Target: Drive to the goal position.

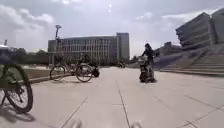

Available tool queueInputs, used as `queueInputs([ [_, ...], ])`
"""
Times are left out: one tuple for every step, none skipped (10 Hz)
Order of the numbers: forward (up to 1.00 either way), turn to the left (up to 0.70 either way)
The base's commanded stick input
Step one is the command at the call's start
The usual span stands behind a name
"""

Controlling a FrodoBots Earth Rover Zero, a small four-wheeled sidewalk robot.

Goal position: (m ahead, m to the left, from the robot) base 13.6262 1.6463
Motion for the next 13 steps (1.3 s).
queueInputs([
  [0.99,0.08],
  [0.99,0.25],
  [0.99,0.38],
  [0.99,0.40],
  [0.99,0.07],
  [0.99,0.04],
  [0.99,0.04],
  [0.99,0.04],
  [0.99,0.04],
  [0.99,0.04],
  [0.99,0.04],
  [0.99,0.04],
  [0.99,0.04],
])
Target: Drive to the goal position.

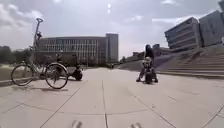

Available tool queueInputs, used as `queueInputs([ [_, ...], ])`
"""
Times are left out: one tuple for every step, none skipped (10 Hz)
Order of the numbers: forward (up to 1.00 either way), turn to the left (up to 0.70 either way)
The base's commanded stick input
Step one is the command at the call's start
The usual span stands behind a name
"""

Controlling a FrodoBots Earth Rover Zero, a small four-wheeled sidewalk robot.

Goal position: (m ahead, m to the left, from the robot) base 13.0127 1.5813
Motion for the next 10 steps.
queueInputs([
  [0.99,0.04],
  [0.99,0.04],
  [0.99,0.04],
  [0.99,0.13],
  [0.99,0.31],
  [0.99,0.27],
  [0.99,0.04],
  [0.99,0.04],
  [0.99,0.04],
  [0.99,0.04],
])
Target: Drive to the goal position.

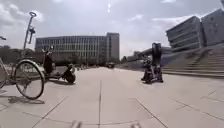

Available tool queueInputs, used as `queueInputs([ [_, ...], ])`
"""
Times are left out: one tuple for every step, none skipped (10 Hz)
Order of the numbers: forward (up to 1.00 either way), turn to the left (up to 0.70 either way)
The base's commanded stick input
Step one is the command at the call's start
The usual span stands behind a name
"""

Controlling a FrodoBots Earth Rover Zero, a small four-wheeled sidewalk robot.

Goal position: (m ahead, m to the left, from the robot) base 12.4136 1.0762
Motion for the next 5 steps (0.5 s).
queueInputs([
  [0.99,0.04],
  [0.99,0.04],
  [0.99,0.04],
  [0.99,0.04],
  [0.99,0.04],
])
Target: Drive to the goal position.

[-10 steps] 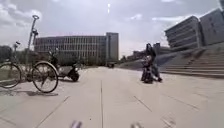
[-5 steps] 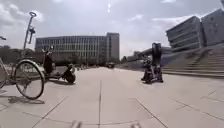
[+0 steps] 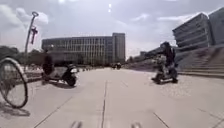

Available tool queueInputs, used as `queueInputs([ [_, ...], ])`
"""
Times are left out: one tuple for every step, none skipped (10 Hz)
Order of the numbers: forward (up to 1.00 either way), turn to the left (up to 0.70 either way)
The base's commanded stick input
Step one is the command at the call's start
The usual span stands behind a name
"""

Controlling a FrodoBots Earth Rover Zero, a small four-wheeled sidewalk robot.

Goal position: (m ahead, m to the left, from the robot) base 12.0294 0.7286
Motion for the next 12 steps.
queueInputs([
  [0.99,0.04],
  [0.99,0.04],
  [0.99,0.04],
  [0.99,0.04],
  [0.99,0.04],
  [0.99,0.04],
  [0.99,0.04],
  [0.99,0.04],
  [0.99,0.04],
  [0.99,0.04],
  [0.99,0.04],
  [0.99,0.04],
])
